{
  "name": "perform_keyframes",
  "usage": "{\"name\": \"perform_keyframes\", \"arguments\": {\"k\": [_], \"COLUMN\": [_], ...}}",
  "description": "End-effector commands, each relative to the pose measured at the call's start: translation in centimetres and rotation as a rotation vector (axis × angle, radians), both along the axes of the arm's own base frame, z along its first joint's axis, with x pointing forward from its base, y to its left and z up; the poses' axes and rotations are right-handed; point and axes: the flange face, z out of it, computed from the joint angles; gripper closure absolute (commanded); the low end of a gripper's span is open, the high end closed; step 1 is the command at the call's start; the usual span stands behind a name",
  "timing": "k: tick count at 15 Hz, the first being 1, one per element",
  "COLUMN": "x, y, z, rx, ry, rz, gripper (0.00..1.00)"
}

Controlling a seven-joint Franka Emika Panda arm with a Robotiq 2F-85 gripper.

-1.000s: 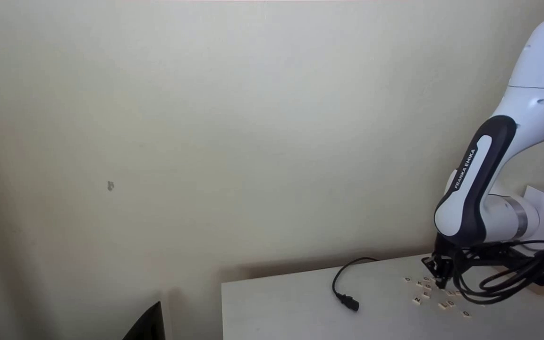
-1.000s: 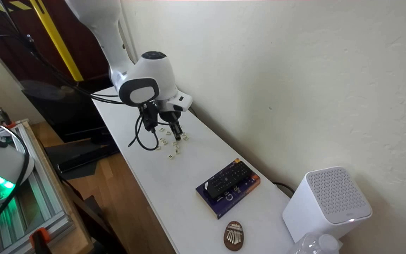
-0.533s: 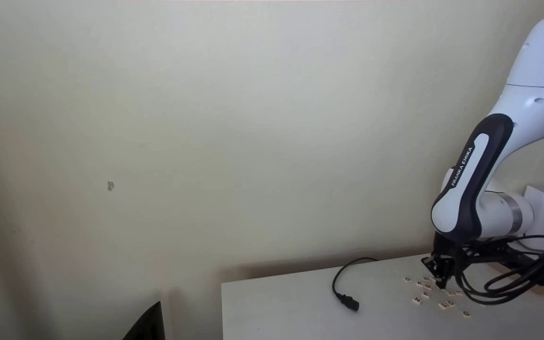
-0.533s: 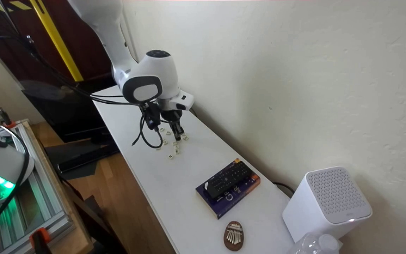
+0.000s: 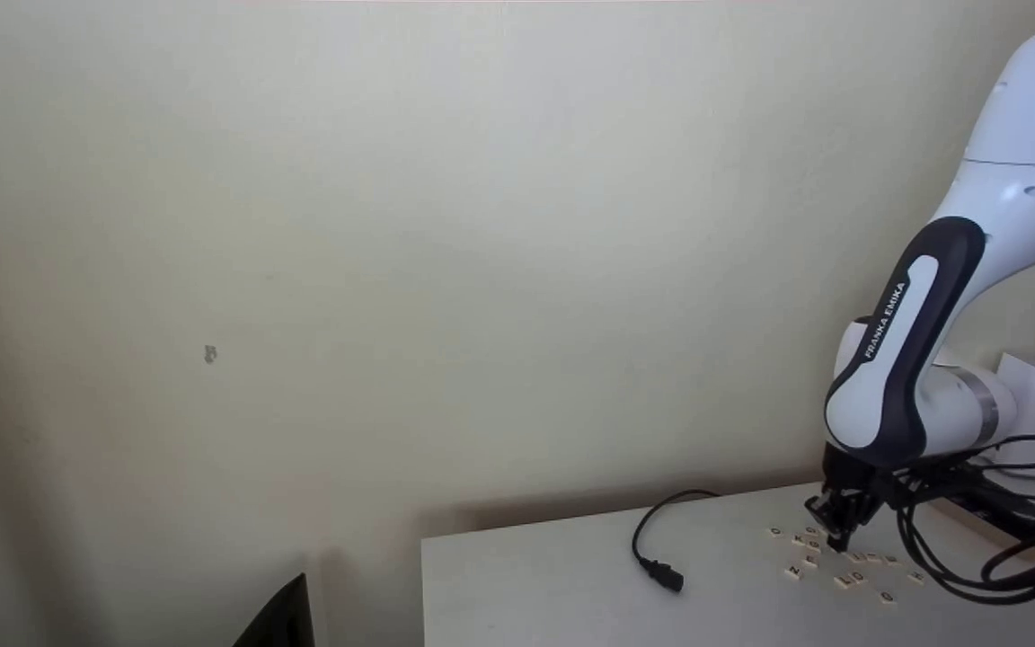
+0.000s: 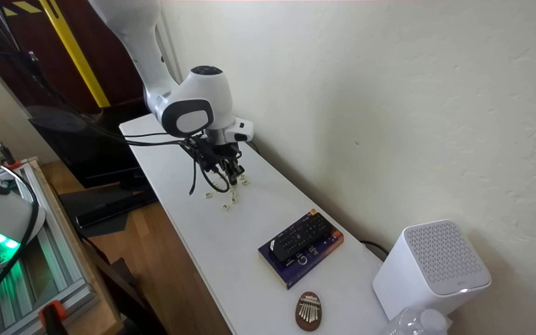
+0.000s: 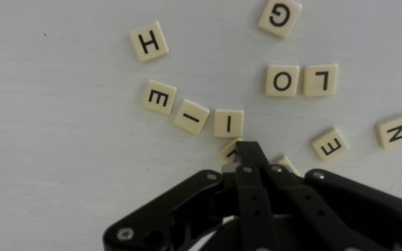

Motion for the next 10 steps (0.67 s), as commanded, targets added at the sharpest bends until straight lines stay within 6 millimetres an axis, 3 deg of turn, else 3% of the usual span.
{"name": "perform_keyframes", "arguments": {"k": [1, 10], "x": [-1.8, -3.5], "y": [0.7, 1.3], "z": [-1.4, -1.4], "rx": [0.003, -0.007], "ry": [0.045, 0.08], "rz": [0.124, 0.372], "gripper": [1.0, 1.0]}}
